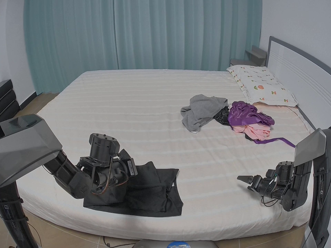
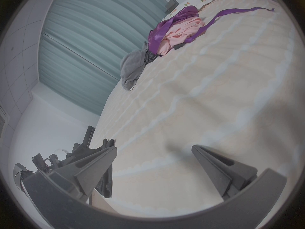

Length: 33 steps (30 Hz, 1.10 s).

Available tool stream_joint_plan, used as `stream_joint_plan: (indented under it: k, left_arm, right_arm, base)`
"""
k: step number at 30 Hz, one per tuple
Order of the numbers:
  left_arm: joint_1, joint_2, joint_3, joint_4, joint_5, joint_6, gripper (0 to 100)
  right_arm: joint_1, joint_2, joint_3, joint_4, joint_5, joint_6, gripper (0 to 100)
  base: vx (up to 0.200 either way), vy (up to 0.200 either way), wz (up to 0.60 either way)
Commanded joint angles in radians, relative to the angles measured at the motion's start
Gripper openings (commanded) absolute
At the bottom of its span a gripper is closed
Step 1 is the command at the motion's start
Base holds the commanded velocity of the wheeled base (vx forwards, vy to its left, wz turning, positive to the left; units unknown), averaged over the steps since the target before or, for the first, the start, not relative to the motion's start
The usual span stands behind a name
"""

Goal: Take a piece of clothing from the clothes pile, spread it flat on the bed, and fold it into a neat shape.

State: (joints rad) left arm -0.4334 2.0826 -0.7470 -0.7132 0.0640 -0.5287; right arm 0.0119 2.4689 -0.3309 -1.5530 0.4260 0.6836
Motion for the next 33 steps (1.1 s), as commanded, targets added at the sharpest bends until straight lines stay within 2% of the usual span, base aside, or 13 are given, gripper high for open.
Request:
stream_joint_plan:
  k: [1,18,19,31,33]
  left_arm:
    - [-0.036,0.033,-0.031,0.008,0.011,0.000,0]
    - [-0.053,0.050,-0.034,0.001,-0.001,-0.007,0]
    - [-0.054,0.048,-0.034,0.001,-0.003,-0.007,100]
    - [-0.061,0.040,-0.041,-0.008,-0.010,-0.054,100]
    - [-0.056,0.022,-0.032,-0.008,-0.009,-0.096,100]
  right_arm:
    - [0.000,0.002,0.001,-0.013,0.000,-0.001,100]
    - [0.000,0.004,0.001,-0.013,0.000,-0.001,100]
    - [0.000,0.004,0.001,-0.013,0.000,-0.001,100]
    - [0.000,0.004,0.001,-0.013,0.000,-0.001,100]
    - [0.000,0.004,0.003,-0.013,0.000,-0.001,100]
  base:
    - [0.000,0.000,0.00]
    - [0.000,0.000,0.00]
    - [0.000,0.000,0.00]
    - [0.000,0.000,0.00]
    - [0.000,0.000,0.00]
